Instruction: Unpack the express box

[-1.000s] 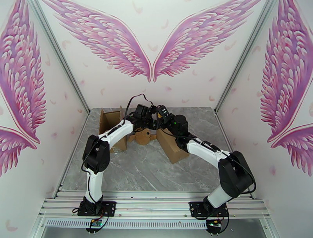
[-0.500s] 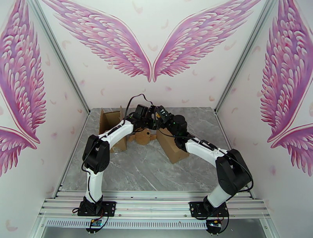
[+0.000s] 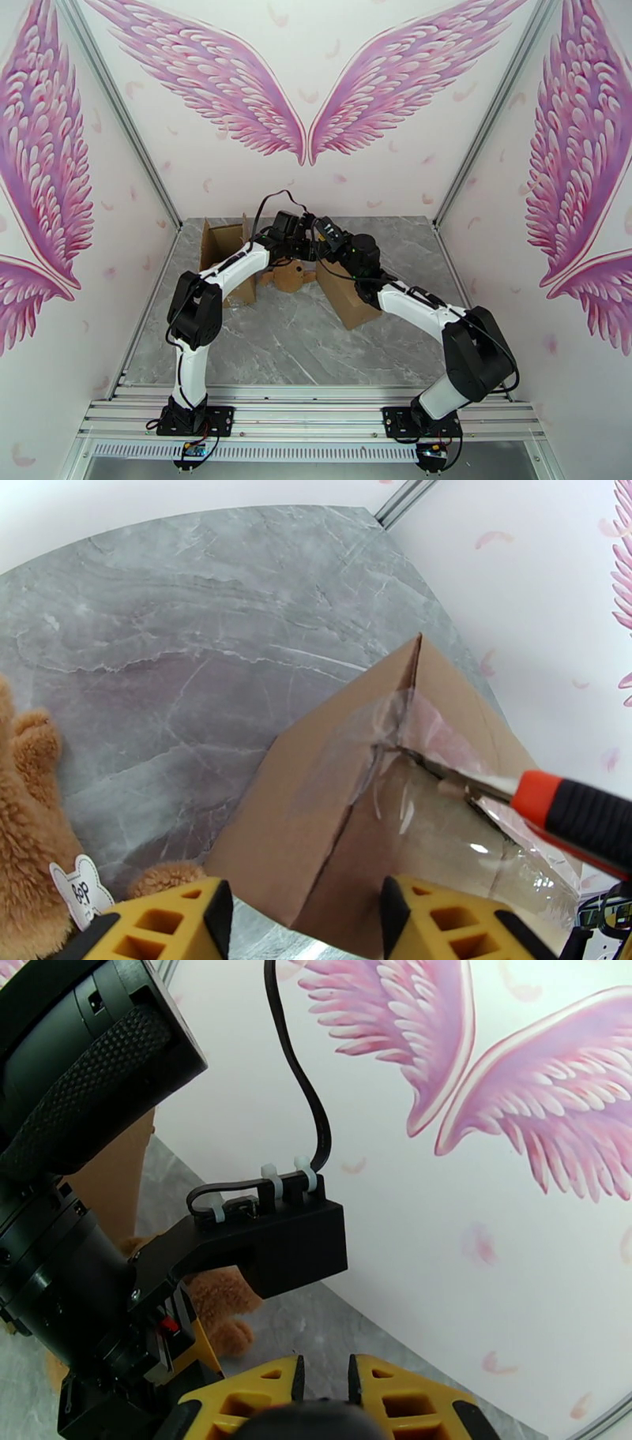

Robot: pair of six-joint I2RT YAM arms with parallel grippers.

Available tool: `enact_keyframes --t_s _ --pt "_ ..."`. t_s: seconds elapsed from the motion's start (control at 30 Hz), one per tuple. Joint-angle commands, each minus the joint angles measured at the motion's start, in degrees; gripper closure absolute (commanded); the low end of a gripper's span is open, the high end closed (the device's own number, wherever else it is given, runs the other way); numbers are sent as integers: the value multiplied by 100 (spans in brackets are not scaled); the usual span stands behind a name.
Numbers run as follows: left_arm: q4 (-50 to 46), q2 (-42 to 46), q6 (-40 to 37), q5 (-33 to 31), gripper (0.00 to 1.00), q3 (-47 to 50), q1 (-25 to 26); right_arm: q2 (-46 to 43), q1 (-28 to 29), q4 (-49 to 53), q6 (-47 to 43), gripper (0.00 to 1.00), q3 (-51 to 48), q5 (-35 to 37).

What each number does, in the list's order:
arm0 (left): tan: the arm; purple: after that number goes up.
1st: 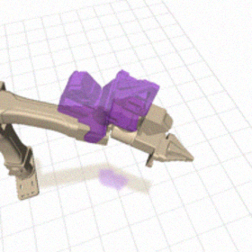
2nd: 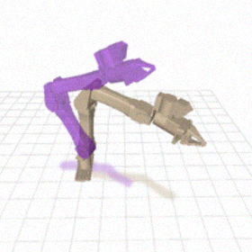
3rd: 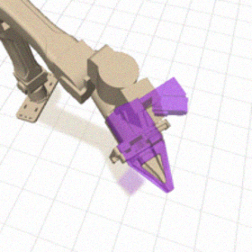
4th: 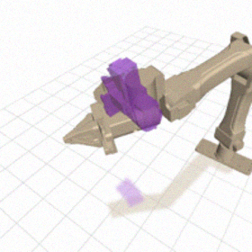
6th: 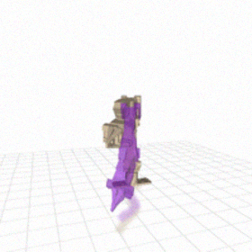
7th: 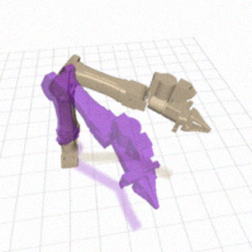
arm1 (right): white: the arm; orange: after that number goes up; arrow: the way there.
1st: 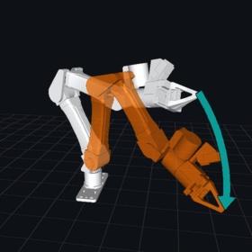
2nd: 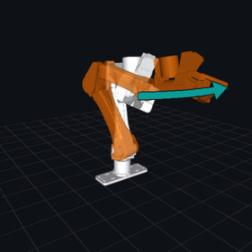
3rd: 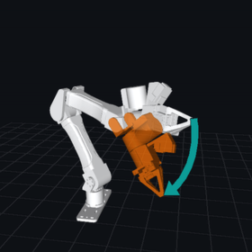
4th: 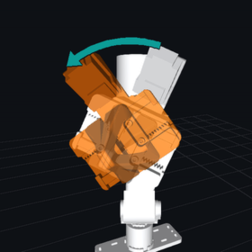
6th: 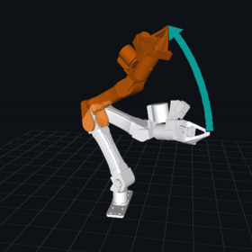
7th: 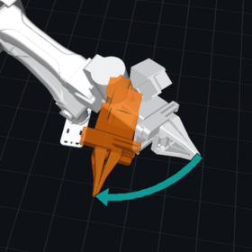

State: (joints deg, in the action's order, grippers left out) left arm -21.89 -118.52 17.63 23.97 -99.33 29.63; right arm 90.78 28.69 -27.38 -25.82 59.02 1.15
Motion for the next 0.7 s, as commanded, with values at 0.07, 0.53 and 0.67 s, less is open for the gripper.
enact_keyframes --t_s 0.07,0.53,0.67 --pt "-613 -404 21 -451 46 190 -90 -305 43 153 -54 100 -198 211" --pt "-709 -448 84 -578 46 160 -97 -959 48 615 198 100 -536 281" --pt "-772 -479 79 -621 47 114 -96 -1171 49 673 234 100 -744 324"
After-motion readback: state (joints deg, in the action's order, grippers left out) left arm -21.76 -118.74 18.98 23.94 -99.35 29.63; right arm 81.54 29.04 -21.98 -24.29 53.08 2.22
